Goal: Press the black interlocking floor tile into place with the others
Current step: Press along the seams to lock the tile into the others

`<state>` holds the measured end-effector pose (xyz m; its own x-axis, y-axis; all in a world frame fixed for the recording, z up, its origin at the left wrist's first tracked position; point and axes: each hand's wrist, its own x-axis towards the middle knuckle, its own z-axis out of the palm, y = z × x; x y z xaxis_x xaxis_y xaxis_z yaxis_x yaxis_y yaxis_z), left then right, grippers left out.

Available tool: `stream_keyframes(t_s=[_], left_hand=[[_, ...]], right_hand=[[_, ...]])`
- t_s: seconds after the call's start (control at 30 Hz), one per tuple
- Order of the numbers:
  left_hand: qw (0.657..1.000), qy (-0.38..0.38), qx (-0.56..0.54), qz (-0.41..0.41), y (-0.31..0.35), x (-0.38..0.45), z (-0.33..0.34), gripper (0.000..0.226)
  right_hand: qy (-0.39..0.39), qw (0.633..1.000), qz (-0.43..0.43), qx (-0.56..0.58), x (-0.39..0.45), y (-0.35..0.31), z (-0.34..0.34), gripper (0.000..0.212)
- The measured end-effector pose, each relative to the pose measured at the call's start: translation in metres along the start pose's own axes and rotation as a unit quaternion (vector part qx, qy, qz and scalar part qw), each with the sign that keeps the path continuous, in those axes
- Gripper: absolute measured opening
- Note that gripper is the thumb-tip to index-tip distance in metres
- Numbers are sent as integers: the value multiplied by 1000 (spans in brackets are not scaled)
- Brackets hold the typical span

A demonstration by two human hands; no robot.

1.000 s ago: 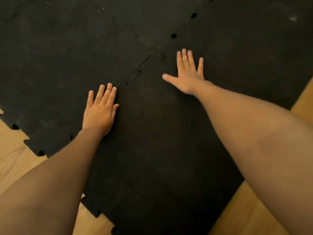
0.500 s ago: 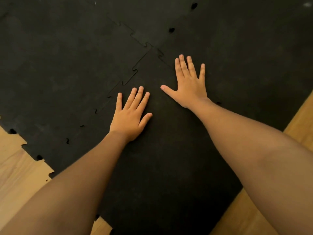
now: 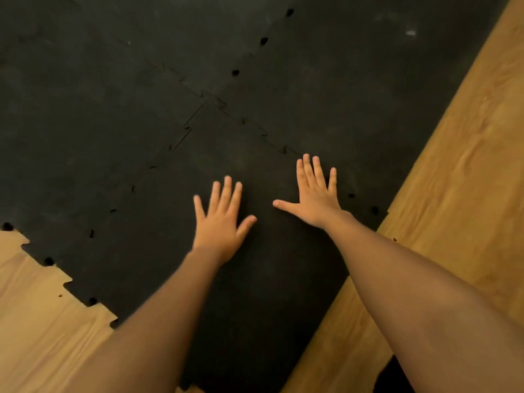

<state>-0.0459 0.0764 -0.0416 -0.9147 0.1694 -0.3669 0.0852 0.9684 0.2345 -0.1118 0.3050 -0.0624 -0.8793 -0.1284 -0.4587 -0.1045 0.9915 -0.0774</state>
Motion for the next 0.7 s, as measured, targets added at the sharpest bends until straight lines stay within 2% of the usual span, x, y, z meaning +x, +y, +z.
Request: stream_keyframes(t_s=[0.17, 0.33, 0.4, 0.53, 0.7], left_hand=[[995, -79, 55, -22, 11, -13, 15, 88], [992, -126, 6, -29, 21, -14, -20, 86], [991, -129, -11, -35, 26, -27, -20, 87], [985, -172, 12, -26, 26, -57, -2, 95], [981, -186, 16, -49, 31, -56, 18, 101]], right_hand=[[-40, 999, -15, 14, 2, 3, -4, 137], [-73, 994, -29, 72, -7, 6, -27, 133], [-60, 995, 3, 85, -21, 17, -24, 136], [-71, 984, 133, 99, -67, 44, -2, 141], [-68, 974, 181, 122, -78, 36, 13, 151]])
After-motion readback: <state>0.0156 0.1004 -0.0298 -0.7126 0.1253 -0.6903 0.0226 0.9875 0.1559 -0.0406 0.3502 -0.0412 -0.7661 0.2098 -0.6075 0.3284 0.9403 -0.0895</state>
